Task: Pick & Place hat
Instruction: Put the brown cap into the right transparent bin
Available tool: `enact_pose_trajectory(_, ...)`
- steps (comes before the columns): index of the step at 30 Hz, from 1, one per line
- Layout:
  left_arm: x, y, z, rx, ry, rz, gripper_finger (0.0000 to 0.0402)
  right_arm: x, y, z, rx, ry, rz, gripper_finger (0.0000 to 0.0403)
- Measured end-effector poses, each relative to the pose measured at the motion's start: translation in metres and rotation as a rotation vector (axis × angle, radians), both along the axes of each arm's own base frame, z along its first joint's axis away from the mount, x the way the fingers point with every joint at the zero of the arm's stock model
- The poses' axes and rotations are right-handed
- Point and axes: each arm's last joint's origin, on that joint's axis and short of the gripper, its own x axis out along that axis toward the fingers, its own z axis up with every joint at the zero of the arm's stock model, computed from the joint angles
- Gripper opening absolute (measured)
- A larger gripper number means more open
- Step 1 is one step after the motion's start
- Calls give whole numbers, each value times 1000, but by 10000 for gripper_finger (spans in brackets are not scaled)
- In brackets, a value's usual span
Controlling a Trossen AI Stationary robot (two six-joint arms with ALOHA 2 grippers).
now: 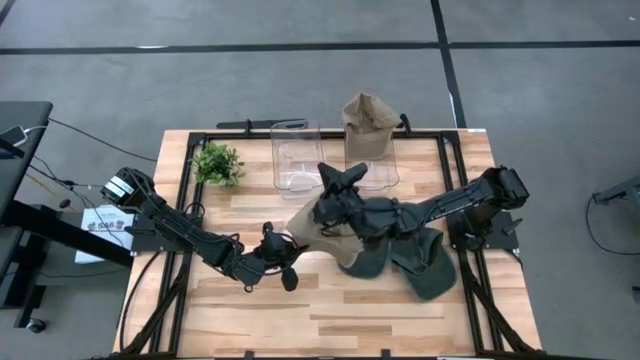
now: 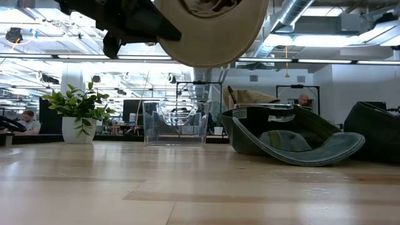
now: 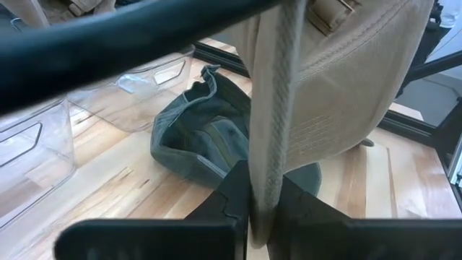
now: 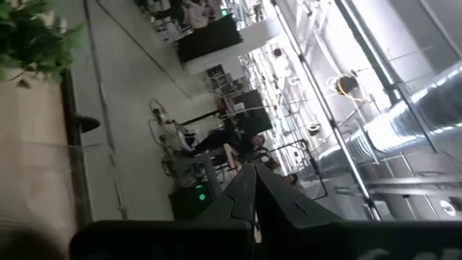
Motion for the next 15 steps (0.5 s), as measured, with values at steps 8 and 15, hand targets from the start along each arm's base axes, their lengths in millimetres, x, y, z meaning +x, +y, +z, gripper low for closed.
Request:
enact_pose_trajectory(8, 0, 0, 0, 3, 5, -2, 17, -1, -8, 10, -17, -52, -5, 0)
enact_pose_trajectory(15, 0, 0, -1, 7, 14, -8, 17, -4, -11, 19, -27, -112, -13, 0)
